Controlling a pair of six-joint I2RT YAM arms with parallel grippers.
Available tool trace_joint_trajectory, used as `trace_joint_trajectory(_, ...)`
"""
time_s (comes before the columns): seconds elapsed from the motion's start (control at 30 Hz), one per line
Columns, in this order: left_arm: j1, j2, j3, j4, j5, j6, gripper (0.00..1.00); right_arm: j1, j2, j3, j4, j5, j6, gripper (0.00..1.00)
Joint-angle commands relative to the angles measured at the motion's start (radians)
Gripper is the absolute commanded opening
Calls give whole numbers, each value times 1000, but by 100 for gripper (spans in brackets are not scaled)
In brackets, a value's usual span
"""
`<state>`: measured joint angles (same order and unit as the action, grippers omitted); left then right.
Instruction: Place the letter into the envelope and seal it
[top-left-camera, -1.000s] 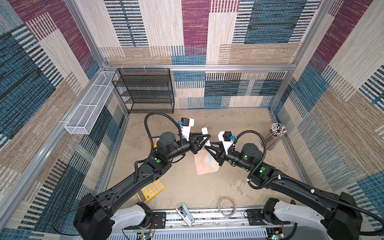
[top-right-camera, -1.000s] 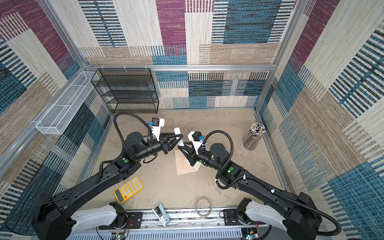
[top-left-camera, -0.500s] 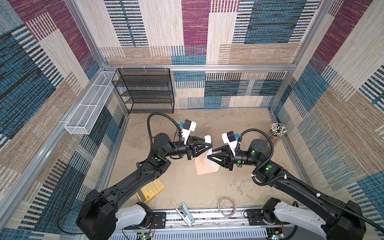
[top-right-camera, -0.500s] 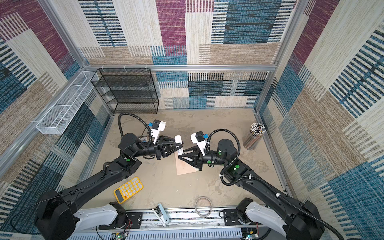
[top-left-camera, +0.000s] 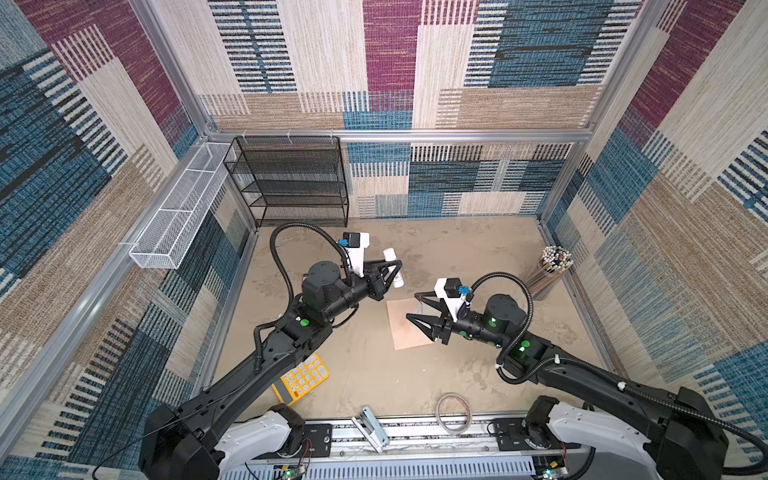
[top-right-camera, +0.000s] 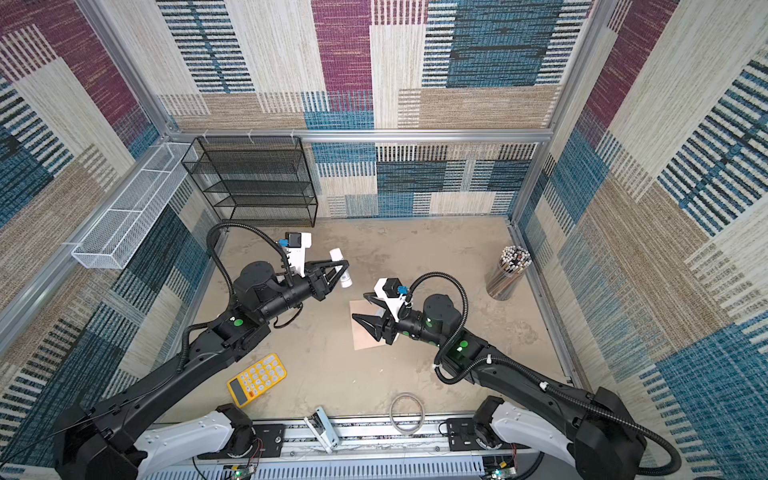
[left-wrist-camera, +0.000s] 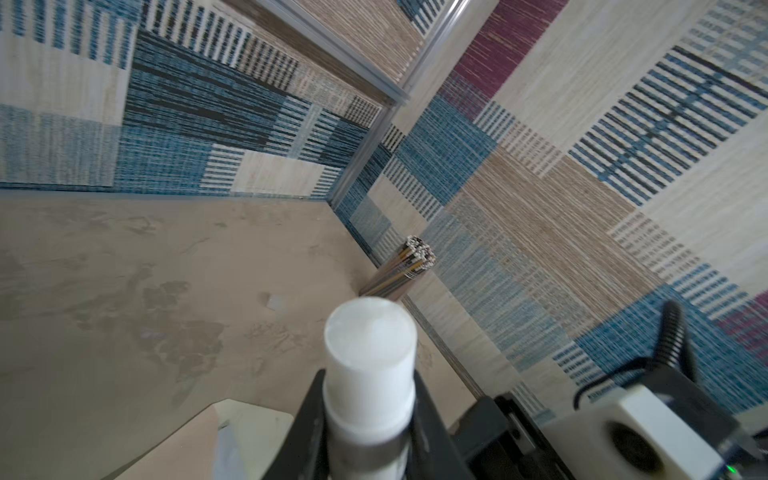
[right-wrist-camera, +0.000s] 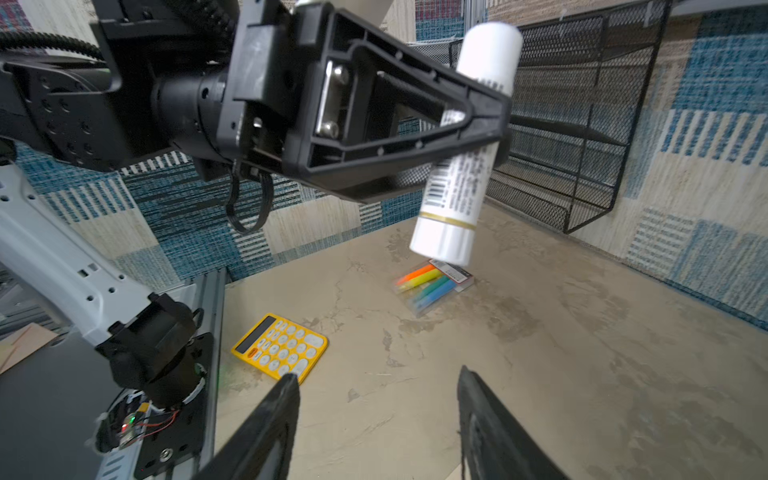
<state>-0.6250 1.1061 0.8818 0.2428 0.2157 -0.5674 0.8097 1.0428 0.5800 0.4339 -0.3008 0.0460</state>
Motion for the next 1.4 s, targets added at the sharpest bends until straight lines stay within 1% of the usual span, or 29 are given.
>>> trace_joint_trajectory(0.0,-19,7,18,-10,-182,27,0,32,38,3,185,240,-29,60)
trace_joint_trajectory(0.1,-48,19,28,-6,-229,26,0,63,96,27,223,311,-41,58)
trace_joint_trajectory(0.23,-77,35,40,1,-256,27,0,78,159,64,244,361,-59,58)
trace_joint_trajectory(0.47,-106,52,49,13,-265,28,0,78,220,108,233,402,-89,56)
trace_joint_trajectory(0.5,-107,53,49,14,-265,28,0,78,227,111,230,402,-92,55)
trace_joint_trajectory(0.77,-115,57,54,20,-259,27,0,78,249,124,234,403,-104,34)
trace_joint_trajectory(0.9,-119,61,52,24,-256,25,0,78,251,125,235,405,-102,28)
trace_joint_trajectory(1.07,-122,77,51,32,-237,12,0,78,242,124,238,405,-102,24)
trace_joint_trajectory(1.27,-124,92,39,30,-201,3,0,78,216,126,218,391,-98,22)
trace_joint_trajectory(1.37,-124,98,41,24,-138,22,0,78,185,131,188,369,-77,19)
